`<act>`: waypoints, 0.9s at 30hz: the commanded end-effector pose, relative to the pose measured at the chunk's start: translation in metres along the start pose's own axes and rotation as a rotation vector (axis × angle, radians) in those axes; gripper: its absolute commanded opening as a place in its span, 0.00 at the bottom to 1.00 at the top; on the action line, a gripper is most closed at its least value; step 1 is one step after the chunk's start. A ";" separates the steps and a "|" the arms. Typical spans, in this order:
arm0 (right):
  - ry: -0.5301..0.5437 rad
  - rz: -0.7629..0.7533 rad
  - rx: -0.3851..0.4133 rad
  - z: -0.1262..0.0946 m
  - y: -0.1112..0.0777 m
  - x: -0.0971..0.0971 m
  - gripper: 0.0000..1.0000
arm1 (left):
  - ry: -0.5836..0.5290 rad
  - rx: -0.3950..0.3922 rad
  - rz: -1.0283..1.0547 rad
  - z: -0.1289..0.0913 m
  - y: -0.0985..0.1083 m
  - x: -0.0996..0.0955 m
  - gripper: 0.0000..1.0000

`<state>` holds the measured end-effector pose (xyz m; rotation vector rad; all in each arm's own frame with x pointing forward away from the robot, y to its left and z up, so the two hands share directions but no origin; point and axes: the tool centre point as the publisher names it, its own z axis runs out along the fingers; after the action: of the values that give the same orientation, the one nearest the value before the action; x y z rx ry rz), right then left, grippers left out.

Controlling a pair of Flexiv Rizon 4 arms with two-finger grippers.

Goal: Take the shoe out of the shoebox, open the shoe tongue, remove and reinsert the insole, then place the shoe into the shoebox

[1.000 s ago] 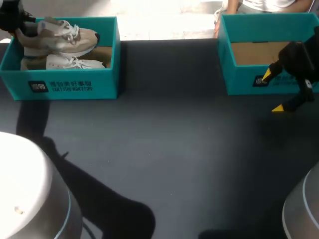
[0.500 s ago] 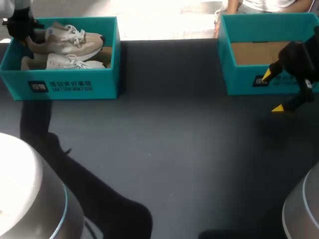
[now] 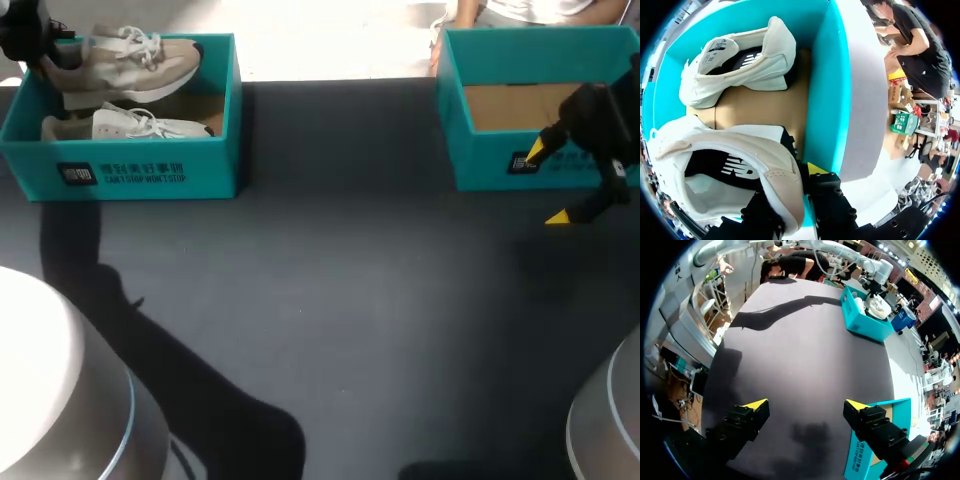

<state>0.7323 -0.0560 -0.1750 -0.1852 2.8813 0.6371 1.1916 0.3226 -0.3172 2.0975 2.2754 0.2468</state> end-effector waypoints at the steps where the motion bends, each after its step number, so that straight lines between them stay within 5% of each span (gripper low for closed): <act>1: 0.003 0.001 0.003 0.001 0.001 -0.001 1.00 | 0.023 0.006 0.003 0.007 0.004 -0.008 0.00; 27: 0.003 0.001 0.003 0.001 0.001 -0.001 1.00 | 0.166 0.065 -0.038 0.062 0.010 -0.019 0.00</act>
<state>0.7323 -0.0560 -0.1750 -0.1852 2.8813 0.6372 1.1977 0.3106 -0.3696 2.1253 2.4169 0.3891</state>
